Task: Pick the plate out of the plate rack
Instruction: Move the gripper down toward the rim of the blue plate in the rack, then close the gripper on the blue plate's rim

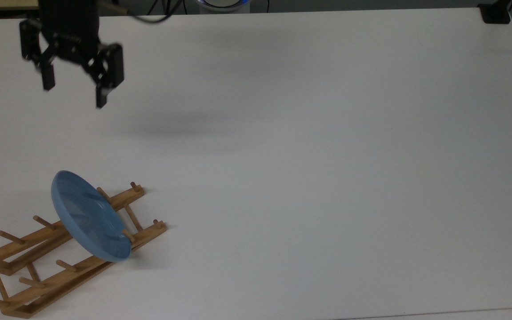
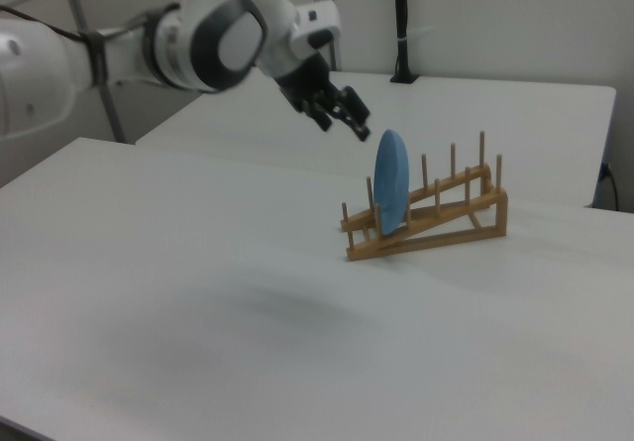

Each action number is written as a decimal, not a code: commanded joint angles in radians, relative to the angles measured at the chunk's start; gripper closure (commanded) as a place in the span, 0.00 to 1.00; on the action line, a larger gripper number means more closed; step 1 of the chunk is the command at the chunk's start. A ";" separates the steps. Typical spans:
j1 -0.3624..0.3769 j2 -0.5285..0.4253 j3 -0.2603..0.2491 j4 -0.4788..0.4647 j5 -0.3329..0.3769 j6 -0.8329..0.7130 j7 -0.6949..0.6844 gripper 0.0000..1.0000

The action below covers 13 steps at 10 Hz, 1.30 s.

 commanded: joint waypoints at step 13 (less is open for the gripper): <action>-0.017 0.280 -0.055 0.023 -0.140 0.434 -0.005 0.99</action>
